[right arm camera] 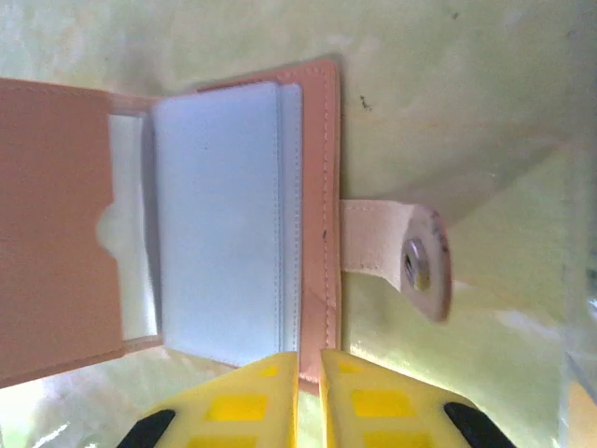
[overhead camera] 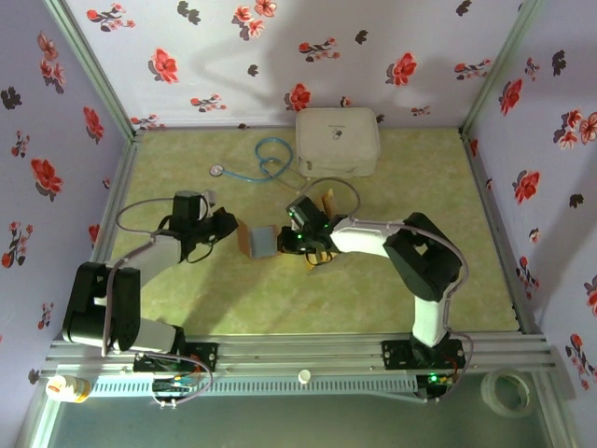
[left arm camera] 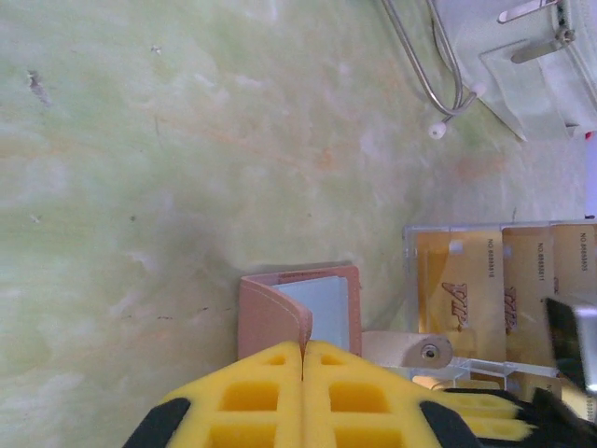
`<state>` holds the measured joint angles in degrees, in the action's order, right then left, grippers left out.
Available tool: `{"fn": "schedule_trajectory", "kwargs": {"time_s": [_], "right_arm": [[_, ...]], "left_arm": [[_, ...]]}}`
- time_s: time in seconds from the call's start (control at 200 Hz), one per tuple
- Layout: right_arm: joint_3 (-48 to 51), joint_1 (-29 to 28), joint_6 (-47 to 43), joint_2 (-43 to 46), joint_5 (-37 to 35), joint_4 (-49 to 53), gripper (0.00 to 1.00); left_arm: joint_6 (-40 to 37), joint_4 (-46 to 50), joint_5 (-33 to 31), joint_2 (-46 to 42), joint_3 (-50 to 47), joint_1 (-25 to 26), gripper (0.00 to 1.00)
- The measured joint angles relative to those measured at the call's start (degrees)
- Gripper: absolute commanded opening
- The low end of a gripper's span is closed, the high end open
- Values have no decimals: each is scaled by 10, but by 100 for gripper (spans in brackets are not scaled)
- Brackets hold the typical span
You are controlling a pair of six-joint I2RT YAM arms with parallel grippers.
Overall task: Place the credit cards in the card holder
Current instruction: Open the card holder at the center of the table.
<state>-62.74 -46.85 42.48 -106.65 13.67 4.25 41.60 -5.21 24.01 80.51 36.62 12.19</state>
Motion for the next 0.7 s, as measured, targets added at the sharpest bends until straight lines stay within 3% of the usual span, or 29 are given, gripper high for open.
{"fn": "schedule_trajectory", "kwargs": {"time_s": [0.325,0.385,0.57,0.7], "right_arm": [[-60,-3,-25,-2,2,29,13],[-76,-5,-29,-18,7,27,13],[-87,-5,-31,-69,18,12,12],[-78,-5,-31,-85,18,7,12]], "left_arm": [[-19,10,0,3,0,-9,1],[-22,12,0,4,0,-11,7],[-39,40,-13,9,6,-21,37],[-49,72,-33,9,19,-23,43]]}}
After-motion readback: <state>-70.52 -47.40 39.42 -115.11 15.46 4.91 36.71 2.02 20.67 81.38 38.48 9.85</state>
